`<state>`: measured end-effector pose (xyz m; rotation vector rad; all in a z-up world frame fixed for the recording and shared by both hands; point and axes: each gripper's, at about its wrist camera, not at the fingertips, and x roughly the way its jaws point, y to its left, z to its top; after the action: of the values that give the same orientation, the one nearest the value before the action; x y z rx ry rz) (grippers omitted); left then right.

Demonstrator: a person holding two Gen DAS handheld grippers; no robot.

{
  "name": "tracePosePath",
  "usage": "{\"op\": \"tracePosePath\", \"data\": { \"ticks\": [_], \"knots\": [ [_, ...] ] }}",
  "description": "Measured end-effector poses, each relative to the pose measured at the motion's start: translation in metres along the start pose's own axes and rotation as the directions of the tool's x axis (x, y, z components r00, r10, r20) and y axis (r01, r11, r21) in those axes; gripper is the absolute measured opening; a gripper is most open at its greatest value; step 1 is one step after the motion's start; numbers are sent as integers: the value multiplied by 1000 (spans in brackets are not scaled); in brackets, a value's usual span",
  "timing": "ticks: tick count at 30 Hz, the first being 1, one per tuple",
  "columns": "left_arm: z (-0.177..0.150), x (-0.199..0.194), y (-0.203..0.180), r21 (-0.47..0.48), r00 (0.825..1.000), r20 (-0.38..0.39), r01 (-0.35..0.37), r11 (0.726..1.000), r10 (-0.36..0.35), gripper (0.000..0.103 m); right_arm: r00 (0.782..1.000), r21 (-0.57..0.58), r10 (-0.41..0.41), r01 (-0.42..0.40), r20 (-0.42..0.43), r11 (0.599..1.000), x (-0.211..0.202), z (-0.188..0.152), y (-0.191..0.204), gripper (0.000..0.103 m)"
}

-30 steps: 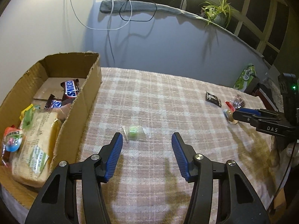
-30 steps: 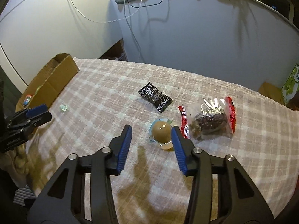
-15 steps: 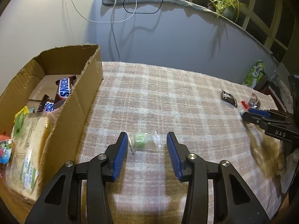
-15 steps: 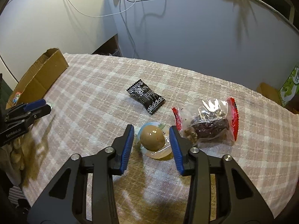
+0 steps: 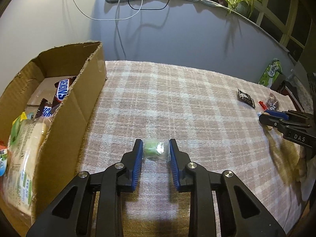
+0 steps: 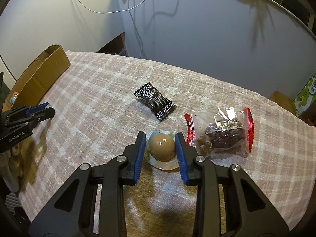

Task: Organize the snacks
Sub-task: 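Carry the green packet and chocolate ball into the box and open both tools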

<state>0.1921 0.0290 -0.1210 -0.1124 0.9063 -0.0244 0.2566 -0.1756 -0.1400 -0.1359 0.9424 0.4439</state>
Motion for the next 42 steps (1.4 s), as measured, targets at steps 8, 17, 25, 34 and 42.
{"op": "tracePosePath", "data": {
  "ticks": [8, 17, 25, 34, 42],
  "knots": [
    [-1, -10, -2, -7, 1000, 19, 16, 1000, -16, 24, 1000, 14, 18, -18, 19, 1000, -9, -1, -2, 31],
    [-2, -32, -1, -7, 998, 55, 36, 999, -35, 24, 998, 9, 28, -28, 51, 1000, -27, -2, 3, 31],
    [0, -61, 0, -5, 993, 108, 43, 999, -43, 24, 994, -28, 41, -38, 99, 999, -56, 3, 23, 31],
    [0, -90, 18, -22, 987, 160, 24, 999, -20, 24, 988, -87, 78, -67, 136, 994, -74, 19, 62, 31],
    [0, -109, 46, -51, 980, 198, -3, 999, 13, 24, 980, -143, 127, -105, 151, 984, -74, 37, 105, 31]
  ]
}}
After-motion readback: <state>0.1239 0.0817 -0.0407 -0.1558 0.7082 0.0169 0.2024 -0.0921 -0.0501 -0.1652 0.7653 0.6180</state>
